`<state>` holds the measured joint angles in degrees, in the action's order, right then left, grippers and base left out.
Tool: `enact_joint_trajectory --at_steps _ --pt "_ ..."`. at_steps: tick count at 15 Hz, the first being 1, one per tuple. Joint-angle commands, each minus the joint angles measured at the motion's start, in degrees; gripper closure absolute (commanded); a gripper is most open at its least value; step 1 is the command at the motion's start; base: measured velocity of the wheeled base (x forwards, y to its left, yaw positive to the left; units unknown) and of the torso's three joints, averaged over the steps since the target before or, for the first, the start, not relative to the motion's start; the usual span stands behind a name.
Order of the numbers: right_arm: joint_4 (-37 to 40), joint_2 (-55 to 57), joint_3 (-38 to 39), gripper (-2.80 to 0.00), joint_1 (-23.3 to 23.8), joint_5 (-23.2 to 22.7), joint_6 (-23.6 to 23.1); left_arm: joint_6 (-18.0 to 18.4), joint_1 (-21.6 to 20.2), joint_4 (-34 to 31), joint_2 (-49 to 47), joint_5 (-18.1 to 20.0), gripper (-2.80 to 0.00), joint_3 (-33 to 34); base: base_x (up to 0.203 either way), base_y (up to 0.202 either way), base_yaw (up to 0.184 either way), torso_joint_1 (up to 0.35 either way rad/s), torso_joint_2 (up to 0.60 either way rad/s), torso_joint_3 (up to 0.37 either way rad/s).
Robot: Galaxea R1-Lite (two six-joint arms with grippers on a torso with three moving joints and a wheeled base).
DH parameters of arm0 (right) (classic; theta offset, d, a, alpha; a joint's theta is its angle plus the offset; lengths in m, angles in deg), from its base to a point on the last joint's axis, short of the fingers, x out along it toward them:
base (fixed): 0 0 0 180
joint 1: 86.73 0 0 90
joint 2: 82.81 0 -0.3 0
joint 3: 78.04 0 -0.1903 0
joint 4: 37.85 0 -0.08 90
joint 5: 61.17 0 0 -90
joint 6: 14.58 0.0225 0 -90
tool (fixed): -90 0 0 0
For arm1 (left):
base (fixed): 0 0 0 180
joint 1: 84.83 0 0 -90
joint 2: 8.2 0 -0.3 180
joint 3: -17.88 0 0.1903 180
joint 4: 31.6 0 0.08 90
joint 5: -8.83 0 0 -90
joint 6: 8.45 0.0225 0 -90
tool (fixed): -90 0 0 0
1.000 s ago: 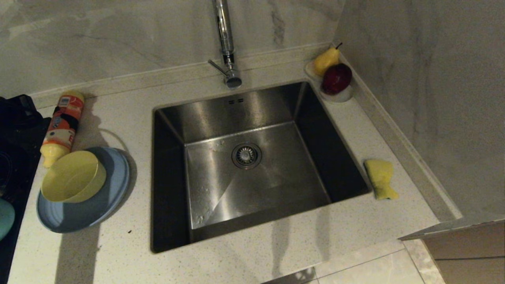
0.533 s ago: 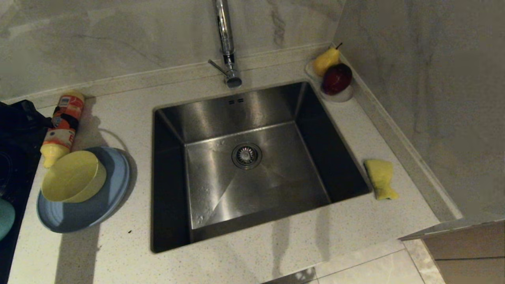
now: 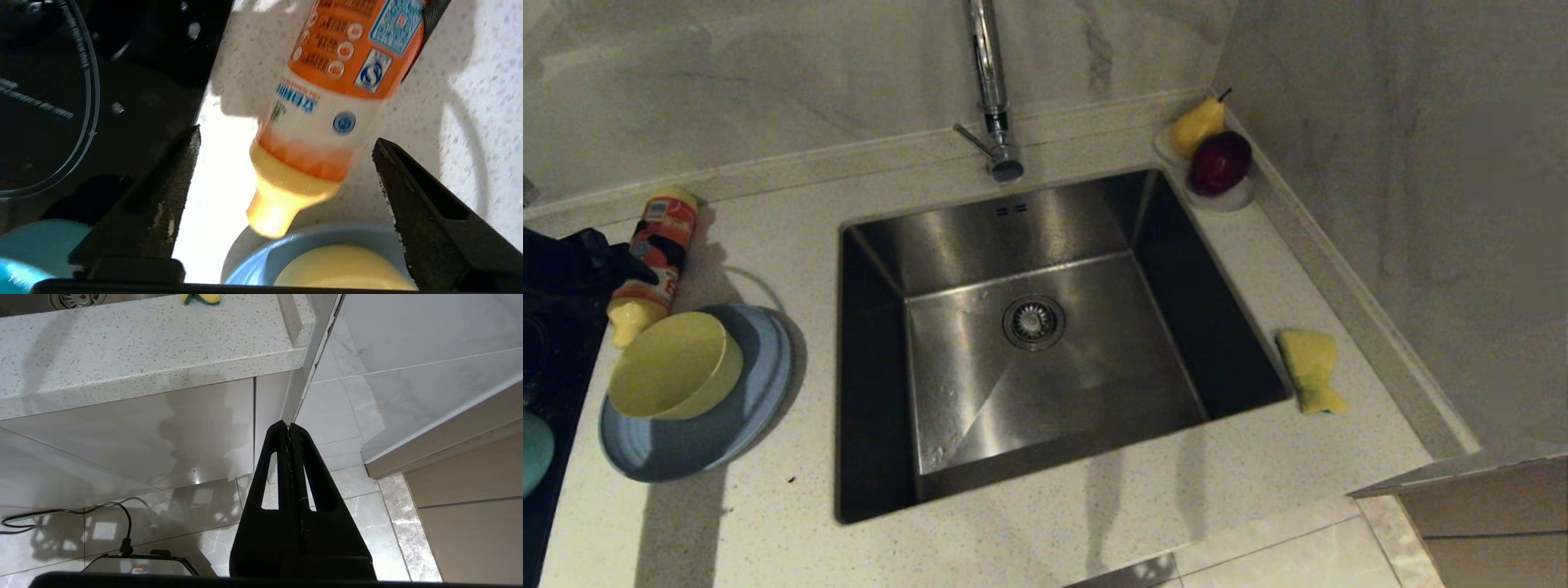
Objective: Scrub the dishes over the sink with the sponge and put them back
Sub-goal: Place the dish soap on the table
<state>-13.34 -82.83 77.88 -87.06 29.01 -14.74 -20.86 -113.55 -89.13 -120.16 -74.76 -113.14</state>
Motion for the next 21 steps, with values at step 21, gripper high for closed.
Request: enact_joint_trajectory --at_steps 21 --pt "0.0 -0.06 0.0 0.0 -0.02 0.0 -0.02 -6.4 -0.03 13.95 -6.94 3.26 -2.8 -0.1 0.0 0.0 0.0 0.0 0.0 0.0"
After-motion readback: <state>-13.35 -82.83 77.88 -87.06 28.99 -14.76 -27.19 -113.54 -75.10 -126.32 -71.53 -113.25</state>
